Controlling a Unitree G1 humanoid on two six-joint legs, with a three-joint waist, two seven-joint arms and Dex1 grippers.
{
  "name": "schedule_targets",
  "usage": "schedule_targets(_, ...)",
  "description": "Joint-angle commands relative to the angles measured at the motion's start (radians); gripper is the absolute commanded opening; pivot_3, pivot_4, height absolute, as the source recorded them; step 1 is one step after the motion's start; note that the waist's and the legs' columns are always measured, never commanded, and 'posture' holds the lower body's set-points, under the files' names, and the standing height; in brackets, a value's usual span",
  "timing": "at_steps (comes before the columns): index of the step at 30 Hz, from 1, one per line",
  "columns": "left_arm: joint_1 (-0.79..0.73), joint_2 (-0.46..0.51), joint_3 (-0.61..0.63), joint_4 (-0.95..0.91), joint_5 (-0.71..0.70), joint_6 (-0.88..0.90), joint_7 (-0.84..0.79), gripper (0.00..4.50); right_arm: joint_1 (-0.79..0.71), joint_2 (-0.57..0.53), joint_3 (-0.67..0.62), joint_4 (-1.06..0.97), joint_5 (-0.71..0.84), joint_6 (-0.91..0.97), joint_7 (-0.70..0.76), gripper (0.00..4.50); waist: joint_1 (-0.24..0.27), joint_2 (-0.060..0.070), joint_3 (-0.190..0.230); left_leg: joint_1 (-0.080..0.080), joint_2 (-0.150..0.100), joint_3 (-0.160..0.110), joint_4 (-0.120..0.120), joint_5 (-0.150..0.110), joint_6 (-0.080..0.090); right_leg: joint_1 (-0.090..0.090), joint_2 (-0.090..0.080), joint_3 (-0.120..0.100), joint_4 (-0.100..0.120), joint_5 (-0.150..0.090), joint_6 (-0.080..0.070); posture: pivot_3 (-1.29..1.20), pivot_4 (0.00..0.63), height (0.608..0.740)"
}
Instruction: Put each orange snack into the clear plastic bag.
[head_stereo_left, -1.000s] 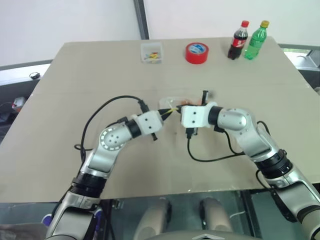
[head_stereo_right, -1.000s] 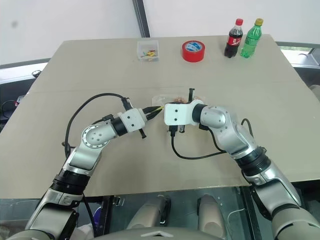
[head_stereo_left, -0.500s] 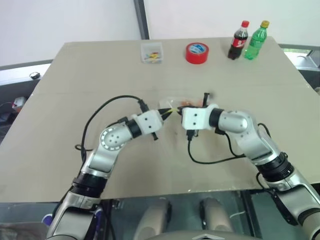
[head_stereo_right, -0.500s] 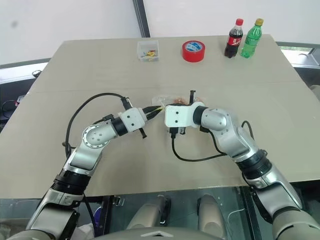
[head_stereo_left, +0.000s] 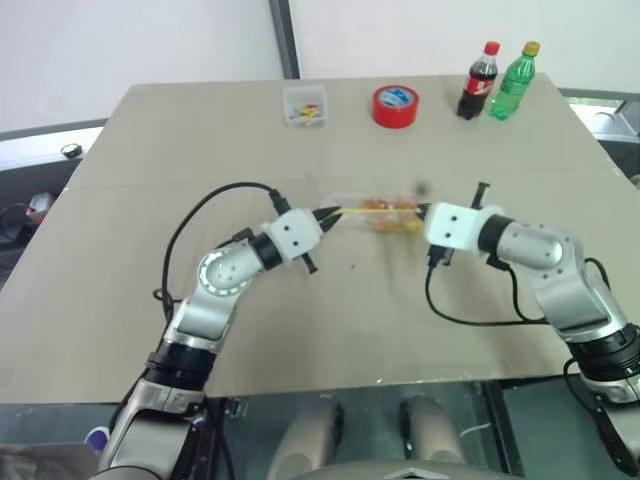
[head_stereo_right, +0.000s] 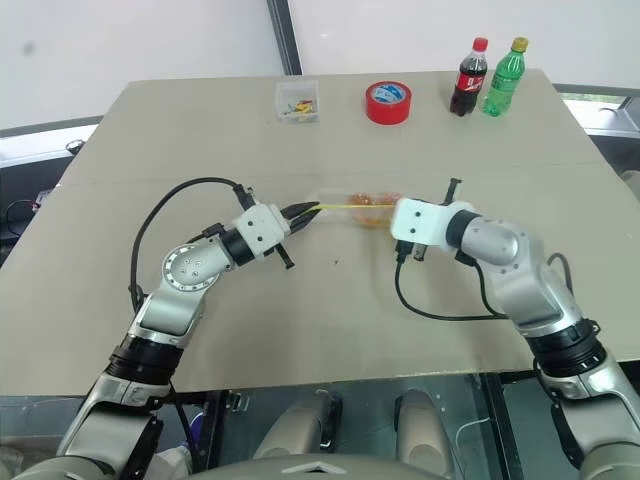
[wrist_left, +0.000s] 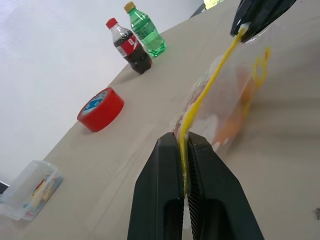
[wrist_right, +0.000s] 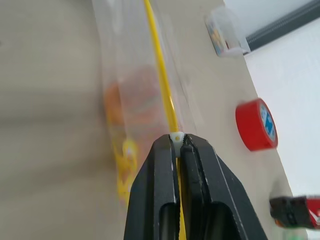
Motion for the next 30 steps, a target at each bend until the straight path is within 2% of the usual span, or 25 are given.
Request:
schedule_targets(1,-0.02,0.022,0.102,0.023,-0.034,0.019,0.045,0.0,0.006,-0.066,-0.117,0.047,-0.018,0.051,-0.04,0.05,0.0,0.0,0.0,0.0,0.0,0.0,0.0,0.0,0.0,0.0,0.0,0.0,0.0,0.0,0.0,0.0,0.15,0.74)
schedule_targets(8,-0.099,0.005,0.118,0.076,-0.079,0.069,0.056,0.0,-0.089,-0.086,-0.121,0.136,-0.018,0.04,-0.07,0.05,-0.002,0.0,0.0,0.0,0.0,0.0,0.0,0.0,0.0,0.0,0.0,0.0,0.0,0.0,0.0,0.0,0.15,0.74)
schedule_targets(14,-0.406,-0.016,0.112,0.414,-0.055,-0.005,0.104,0.0,-0.352,-0.054,-0.052,0.45,-0.099,-0.076,-0.21,0.05,-0.001,-0.001,0.001,0.0,-0.002,-0.001,0.001,0.0,0.0,0.0,0.0,-0.001,0.001,0.0,0.0,0.0,0.15,0.74)
schedule_targets(18,-0.507,-0.008,0.098,0.564,-0.047,-0.095,0.106,0.0,-0.423,-0.065,-0.046,0.545,-0.106,-0.133,-0.246,0.05,-0.007,-0.001,0.001,-0.001,-0.003,0.0,-0.002,0.0,0.0,0.0,-0.001,-0.001,-0.003,0.0,0.0,0.0,0.15,0.74)
schedule_targets(20,-0.508,-0.002,0.09,0.583,-0.048,-0.138,0.088,0.0,-0.395,-0.076,-0.078,0.502,-0.07,-0.124,-0.229,0.05,-0.015,-0.001,0.001,-0.004,-0.003,0.0,-0.002,0.0,0.0,-0.004,-0.002,-0.001,-0.004,0.0,0.0,0.0,0.15,0.74)
schedule_targets(23,-0.455,-0.001,0.091,0.528,-0.074,-0.162,0.044,0.0,-0.305,-0.089,-0.116,0.381,-0.005,-0.097,-0.171,0.05,-0.023,-0.002,0.0,-0.02,-0.003,-0.003,0.003,0.0,0.0,-0.018,-0.003,-0.002,0.0,0.0,0.0,0.0,0.15,0.74)
schedule_targets(27,-0.207,0.007,0.066,0.267,-0.134,-0.108,-0.047,0.0,-0.005,-0.162,-0.131,0.056,0.081,0.017,-0.005,0.05,-0.03,-0.001,0.0,-0.02,-0.004,-0.002,0.002,0.0,0.0,-0.018,-0.004,-0.003,0.0,0.0,0.0,0.0,0.15,0.74)
schedule_targets(30,-0.046,0.024,0.029,0.135,-0.137,-0.062,-0.106,0.0,0.142,-0.169,-0.144,-0.087,0.118,0.101,0.03,0.05,-0.032,-0.001,0.0,-0.017,-0.003,-0.001,0.002,0.0,0.0,-0.018,-0.004,-0.001,0.002,0.0,0.0,0.0,0.15,0.74)
